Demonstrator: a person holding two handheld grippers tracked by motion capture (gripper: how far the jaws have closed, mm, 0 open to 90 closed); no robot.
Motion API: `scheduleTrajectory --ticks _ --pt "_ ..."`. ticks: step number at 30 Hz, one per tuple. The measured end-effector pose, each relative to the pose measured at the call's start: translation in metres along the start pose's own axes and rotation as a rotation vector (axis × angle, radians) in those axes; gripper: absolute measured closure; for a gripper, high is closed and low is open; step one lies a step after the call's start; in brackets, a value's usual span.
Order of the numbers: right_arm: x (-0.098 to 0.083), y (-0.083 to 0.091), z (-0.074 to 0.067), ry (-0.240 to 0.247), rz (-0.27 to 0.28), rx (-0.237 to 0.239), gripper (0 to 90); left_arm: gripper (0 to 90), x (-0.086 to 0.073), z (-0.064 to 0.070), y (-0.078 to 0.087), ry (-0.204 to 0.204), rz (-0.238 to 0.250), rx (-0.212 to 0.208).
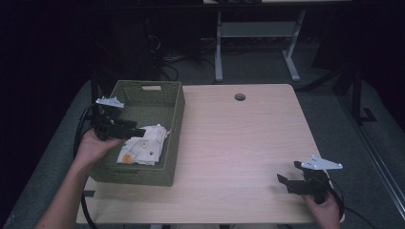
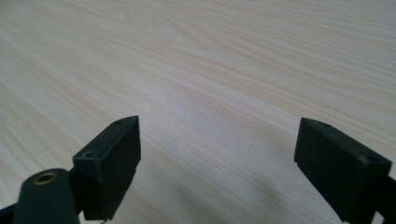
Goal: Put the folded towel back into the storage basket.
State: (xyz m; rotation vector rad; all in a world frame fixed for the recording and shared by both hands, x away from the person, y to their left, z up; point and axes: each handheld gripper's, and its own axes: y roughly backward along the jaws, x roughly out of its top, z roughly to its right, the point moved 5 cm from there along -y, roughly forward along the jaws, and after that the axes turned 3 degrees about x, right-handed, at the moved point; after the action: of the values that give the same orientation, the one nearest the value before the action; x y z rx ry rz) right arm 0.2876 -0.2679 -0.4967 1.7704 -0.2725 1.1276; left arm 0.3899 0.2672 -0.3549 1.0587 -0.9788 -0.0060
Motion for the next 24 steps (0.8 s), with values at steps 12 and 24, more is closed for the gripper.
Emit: scheduleTrajectory --ticks 12,24 --pt "0.000 0.000 0.000 0.000 0.001 -0.002 14.3 36.6 0.009 0.015 -0.003 -0.023 0.010 -0.007" --pt "0.001 0.001 0.000 -0.002 0.003 -0.005 14.3 32.3 0.024 0.038 -0.008 -0.064 0.017 -0.023"
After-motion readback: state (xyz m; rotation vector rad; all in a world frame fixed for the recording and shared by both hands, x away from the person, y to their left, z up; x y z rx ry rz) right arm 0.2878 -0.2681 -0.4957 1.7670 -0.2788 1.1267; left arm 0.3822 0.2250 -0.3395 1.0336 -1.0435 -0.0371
